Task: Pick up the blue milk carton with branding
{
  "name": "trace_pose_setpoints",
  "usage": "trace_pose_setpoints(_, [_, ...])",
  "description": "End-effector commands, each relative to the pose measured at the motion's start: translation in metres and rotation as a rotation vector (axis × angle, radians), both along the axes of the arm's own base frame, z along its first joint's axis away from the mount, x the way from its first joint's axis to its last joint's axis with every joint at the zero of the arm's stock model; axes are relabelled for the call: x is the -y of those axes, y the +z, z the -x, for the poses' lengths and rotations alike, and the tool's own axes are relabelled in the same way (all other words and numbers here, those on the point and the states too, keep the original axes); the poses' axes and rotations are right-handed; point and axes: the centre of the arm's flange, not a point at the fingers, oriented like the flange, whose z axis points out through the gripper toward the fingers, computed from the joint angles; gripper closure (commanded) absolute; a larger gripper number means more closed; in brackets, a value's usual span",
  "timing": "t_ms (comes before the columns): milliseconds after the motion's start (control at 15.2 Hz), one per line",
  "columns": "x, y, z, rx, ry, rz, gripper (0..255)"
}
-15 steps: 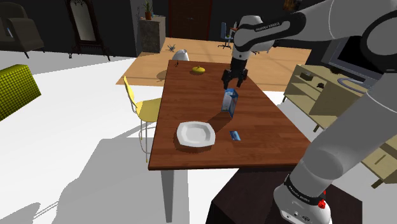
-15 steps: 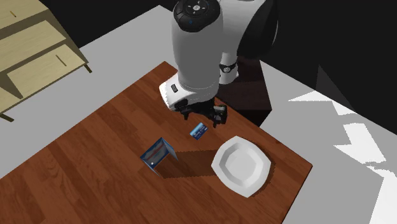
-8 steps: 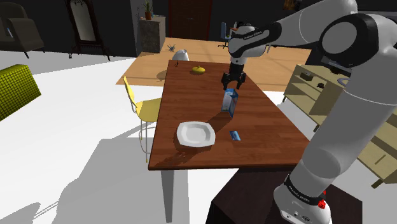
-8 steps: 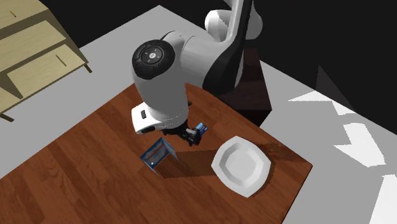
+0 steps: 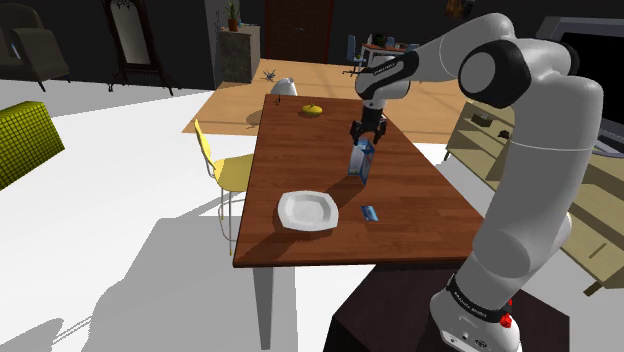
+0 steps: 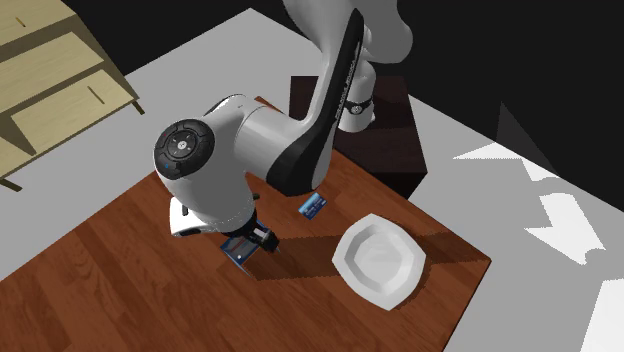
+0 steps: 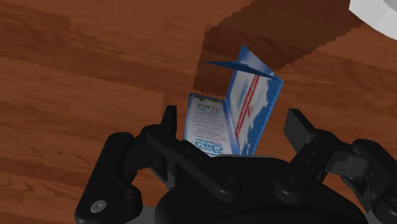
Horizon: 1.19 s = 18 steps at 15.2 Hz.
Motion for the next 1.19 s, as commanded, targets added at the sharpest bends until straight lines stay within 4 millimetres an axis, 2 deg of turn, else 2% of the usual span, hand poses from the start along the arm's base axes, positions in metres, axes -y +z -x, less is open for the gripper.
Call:
trace_pose_setpoints(0, [0.002, -0.011, -0.001, 0.0, -0.003, 0.001, 0])
trace_pose_setpoints(264, [0.002, -0.032, -0.001, 0.0, -0.003, 0.001, 0])
trace_pose_setpoints(396, [0.002, -0.035, -0.001, 0.0, -0.003, 0.001, 0])
trace_pose_setpoints(462, [0.003, -0.034, -0.002, 0.0, -0.003, 0.001, 255])
trace_pose_setpoints(1056, [0.002, -0.035, -0.001, 0.0, -0.003, 0.001, 255])
trace_pose_setpoints(1122, [0.002, -0.029, -0.001, 0.0, -0.003, 0.001, 255])
